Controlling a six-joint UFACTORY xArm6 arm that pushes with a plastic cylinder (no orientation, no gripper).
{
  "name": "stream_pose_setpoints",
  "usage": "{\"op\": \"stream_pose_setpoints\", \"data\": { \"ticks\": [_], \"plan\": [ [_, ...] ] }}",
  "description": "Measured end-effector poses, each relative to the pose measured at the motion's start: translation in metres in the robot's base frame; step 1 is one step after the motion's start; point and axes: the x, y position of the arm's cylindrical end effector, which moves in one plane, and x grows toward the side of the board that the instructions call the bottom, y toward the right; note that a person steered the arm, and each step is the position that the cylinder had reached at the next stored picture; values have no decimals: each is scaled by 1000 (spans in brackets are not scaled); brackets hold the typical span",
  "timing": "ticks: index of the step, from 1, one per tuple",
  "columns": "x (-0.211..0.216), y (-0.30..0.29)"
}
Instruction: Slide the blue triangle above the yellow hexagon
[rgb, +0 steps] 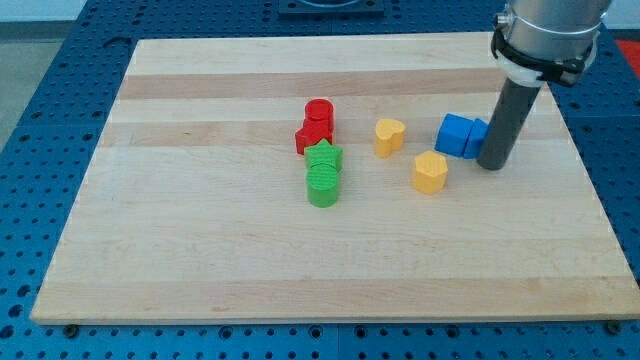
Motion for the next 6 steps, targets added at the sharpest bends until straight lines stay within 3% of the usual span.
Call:
{"op": "stream_pose_setpoints", "data": {
  "ticks": [3, 4, 6],
  "plan": [
    [5, -61],
    [9, -53],
    [8, 19]
  ]
}}
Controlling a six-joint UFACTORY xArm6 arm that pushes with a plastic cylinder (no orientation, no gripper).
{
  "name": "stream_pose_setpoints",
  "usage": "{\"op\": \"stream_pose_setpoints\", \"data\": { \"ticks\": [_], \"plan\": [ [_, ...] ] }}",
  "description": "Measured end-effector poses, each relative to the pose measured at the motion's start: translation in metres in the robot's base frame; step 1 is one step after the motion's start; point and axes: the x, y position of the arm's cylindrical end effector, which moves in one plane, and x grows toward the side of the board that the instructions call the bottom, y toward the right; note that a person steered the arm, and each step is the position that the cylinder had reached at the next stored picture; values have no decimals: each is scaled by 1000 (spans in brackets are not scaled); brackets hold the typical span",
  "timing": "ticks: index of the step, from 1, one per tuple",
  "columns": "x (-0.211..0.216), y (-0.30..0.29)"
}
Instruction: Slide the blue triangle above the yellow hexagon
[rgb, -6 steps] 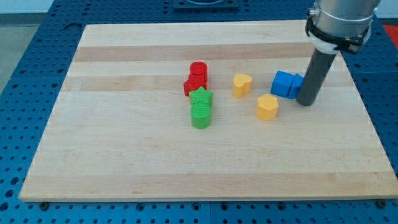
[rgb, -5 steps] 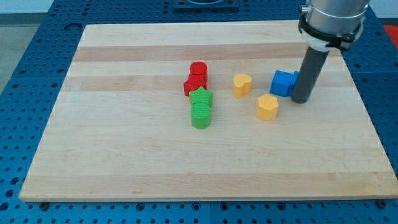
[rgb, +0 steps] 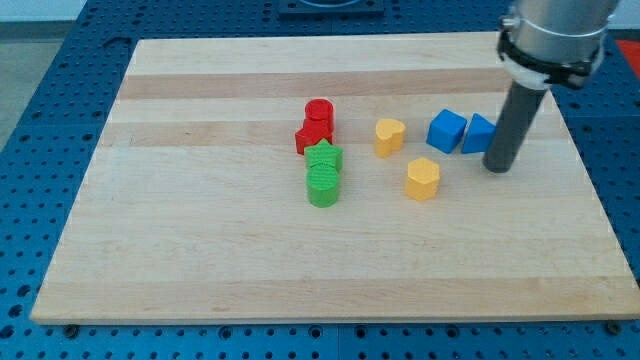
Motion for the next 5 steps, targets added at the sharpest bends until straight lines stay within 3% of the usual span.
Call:
{"op": "stream_pose_setpoints", "data": {
  "ticks": [1, 3, 5],
  "plan": [
    [0, 12],
    [-54, 2],
    [-49, -5]
  ]
}}
